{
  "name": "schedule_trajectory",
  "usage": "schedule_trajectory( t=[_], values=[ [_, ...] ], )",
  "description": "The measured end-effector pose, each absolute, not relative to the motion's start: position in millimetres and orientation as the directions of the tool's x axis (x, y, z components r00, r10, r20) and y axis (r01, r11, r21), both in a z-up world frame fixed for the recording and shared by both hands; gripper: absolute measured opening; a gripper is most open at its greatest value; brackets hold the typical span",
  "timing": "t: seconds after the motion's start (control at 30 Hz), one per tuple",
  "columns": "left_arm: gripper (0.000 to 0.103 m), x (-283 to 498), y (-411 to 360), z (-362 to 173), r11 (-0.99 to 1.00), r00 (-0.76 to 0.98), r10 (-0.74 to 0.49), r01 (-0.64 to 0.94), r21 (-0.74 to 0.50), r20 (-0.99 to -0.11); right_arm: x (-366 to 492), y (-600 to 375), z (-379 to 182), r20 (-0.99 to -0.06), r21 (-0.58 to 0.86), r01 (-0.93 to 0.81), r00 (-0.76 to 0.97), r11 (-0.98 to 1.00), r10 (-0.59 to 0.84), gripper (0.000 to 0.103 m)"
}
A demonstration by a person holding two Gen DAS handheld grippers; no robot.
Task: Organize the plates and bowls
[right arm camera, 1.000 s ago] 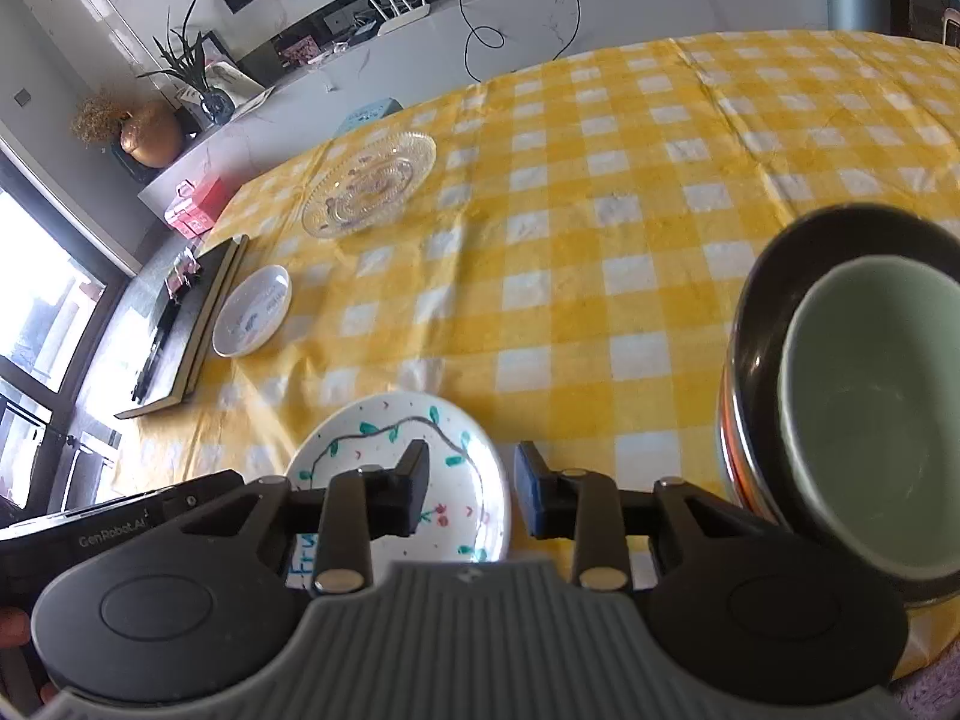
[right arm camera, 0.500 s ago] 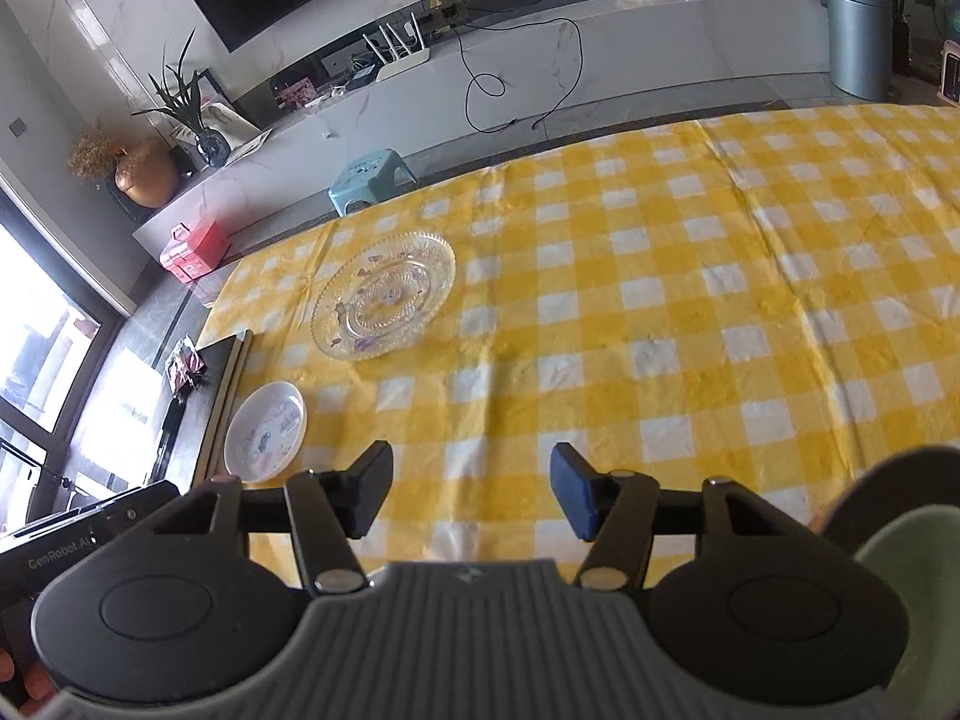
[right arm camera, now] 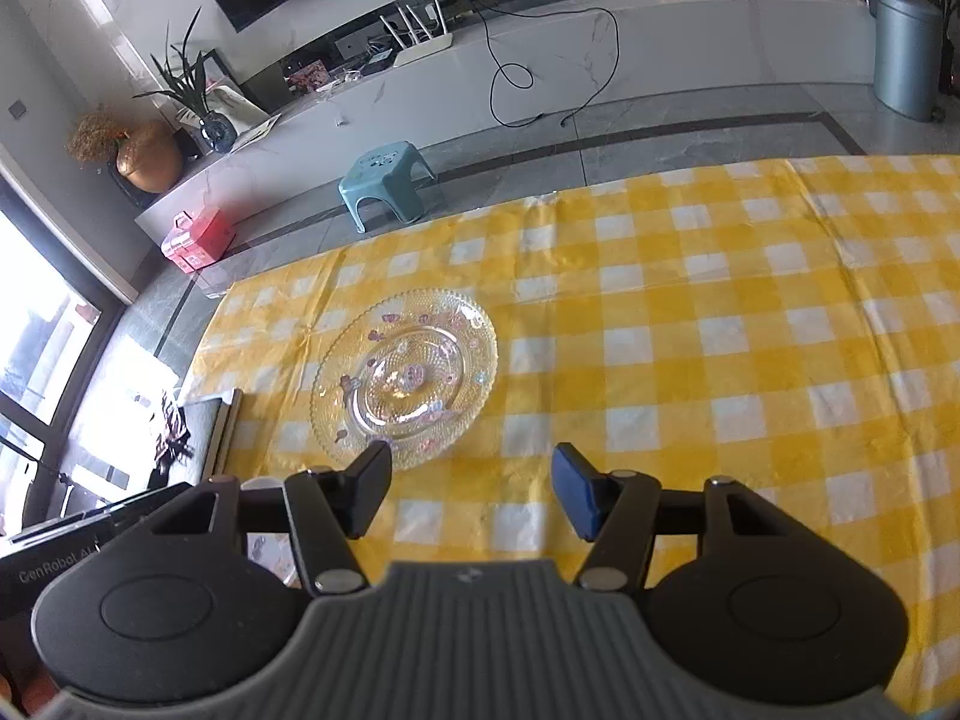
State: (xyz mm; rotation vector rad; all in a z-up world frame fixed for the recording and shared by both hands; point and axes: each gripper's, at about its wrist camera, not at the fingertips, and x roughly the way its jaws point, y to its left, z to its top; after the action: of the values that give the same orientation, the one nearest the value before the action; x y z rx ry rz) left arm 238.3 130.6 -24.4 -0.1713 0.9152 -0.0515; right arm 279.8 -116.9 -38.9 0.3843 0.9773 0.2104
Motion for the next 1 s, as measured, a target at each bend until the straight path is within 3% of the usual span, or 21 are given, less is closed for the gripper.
schedule_trajectory(
  t=[0.13,0.53,0.67,0.77,0.93,1.0],
  values=[
    [0.057,265,134,-40,0.978,0.595,-0.126,-0.061,-0.201,-0.793,311,-115,-52,-0.764,0.436,-0.011,0.524,0.900,0.376,0.058],
    [0.052,317,148,-94,0.911,0.576,-0.200,-0.188,-0.367,-0.792,380,-113,-101,-0.762,0.503,-0.020,0.461,0.864,0.455,0.033],
    [0.045,323,148,-104,0.908,0.568,-0.201,-0.198,-0.369,-0.798,388,-114,-109,-0.767,0.494,-0.013,0.463,0.869,0.444,0.031],
    [0.039,324,147,-109,0.904,0.570,-0.209,-0.197,-0.379,-0.795,391,-116,-113,-0.764,0.506,-0.011,0.458,0.862,0.455,0.024],
    [0.032,322,144,-110,0.896,0.592,-0.207,-0.204,-0.394,-0.779,391,-115,-118,-0.755,0.516,-0.025,0.459,0.856,0.468,0.023],
    [0.023,322,142,-112,0.898,0.590,-0.213,-0.197,-0.394,-0.779,391,-118,-120,-0.748,0.526,-0.021,0.463,0.850,0.475,0.023]
  ],
)
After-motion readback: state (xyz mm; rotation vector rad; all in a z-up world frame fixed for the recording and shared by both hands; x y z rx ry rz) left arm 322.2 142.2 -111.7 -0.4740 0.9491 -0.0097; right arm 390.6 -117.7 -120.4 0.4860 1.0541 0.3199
